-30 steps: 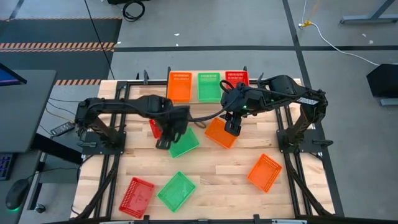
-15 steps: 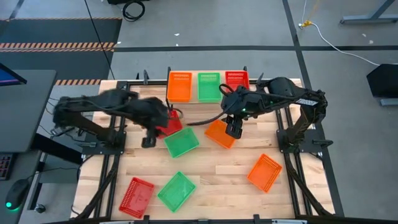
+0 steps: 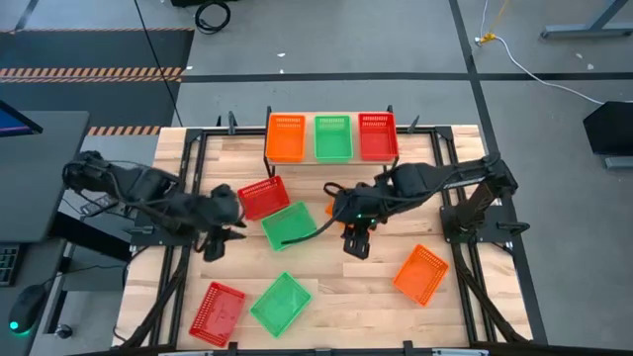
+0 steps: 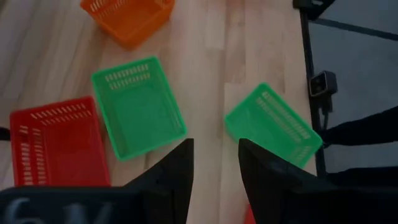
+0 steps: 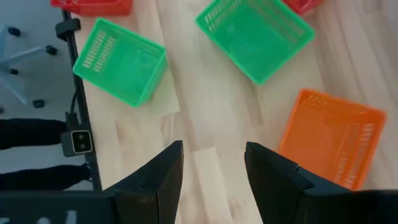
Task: Stack baskets on shelf by color
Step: Stack the top green bin on the green bin on the shelf
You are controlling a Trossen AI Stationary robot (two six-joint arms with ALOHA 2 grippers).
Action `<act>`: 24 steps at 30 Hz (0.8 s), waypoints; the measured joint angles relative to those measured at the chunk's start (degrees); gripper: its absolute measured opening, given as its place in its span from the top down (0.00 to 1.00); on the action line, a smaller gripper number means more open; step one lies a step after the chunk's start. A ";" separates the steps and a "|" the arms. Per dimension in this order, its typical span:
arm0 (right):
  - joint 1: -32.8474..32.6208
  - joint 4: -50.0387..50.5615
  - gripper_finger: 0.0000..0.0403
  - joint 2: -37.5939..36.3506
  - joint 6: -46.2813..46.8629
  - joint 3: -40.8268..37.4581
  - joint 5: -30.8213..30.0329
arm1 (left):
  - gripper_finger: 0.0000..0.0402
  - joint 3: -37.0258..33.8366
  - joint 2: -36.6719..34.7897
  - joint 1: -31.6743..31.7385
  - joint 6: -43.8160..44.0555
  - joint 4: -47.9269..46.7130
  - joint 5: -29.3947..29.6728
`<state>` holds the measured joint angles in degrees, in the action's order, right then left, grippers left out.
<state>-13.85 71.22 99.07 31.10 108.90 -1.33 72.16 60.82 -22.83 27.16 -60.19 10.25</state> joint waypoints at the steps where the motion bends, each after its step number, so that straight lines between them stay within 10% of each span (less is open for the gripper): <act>1: -0.30 -0.67 0.56 -0.11 1.20 -0.65 0.01 | 0.67 -0.41 -0.54 -1.65 1.02 -0.19 0.97; 16: -8.59 -5.02 0.56 -0.20 28.42 -7.35 -5.05 | 0.67 -0.59 -0.96 -16.99 8.61 0.01 14.13; 24: -7.89 -7.92 0.56 -0.18 10.59 -9.87 -0.77 | 0.67 -0.59 -0.87 -17.09 3.69 3.66 14.24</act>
<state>-21.74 63.29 98.89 41.68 99.03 -2.11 71.57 59.94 -39.92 30.86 -56.54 24.49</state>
